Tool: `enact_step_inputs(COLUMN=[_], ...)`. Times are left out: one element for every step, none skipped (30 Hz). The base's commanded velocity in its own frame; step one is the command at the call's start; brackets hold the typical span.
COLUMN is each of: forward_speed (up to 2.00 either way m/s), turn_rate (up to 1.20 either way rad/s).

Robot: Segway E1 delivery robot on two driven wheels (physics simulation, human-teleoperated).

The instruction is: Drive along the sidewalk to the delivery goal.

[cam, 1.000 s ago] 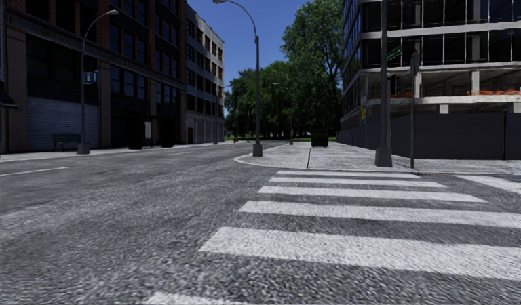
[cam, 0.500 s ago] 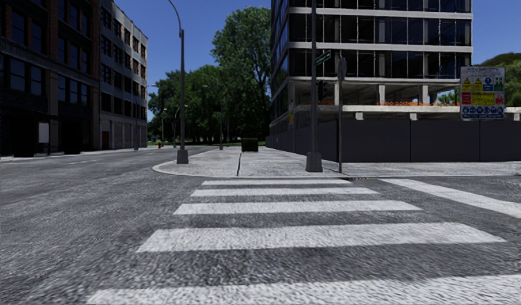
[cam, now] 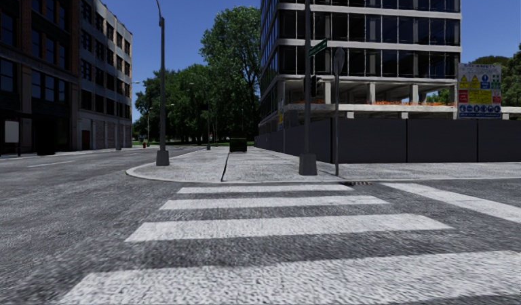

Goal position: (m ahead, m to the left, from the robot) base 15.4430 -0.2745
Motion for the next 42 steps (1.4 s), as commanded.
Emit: enact_step_inputs(forward_speed=[1.56, 2.0, 2.0, 2.0, 2.0, 2.0, 2.0, 2.0, 2.0, 2.0, 2.0, 2.0, 2.0, 2.0, 2.0, 2.0, 2.0, 2.0, 2.0, 2.0, 2.0, 2.0, 2.0, 2.0, 2.0, 2.0, 2.0, 2.0, 2.0, 2.0, 2.0, 2.0, 2.0, 2.0, 2.0, 2.0, 2.0, 2.0, 2.0, 2.0, 2.0, 2.0], turn_rate=[0.24, 0.26, 0.27, 0.27, 0.27, 0.28, 0.35, 0.37, 0.37, 0.38, 0.38, 0.38, 0.38, 0.38, 0.38, 0.36, 0.0, 0.0, 0.0, 0.0, 0.0, 0.0, 0.0, 0.0, 0.0, 0.0, 0.0, 0.0, 0.0, 0.0, 0.0, 0.0, 0.0, 0.0, 0.0, 0.0, 0.0, 0.0, 0.0, 0.0, 0.0, 0.0])
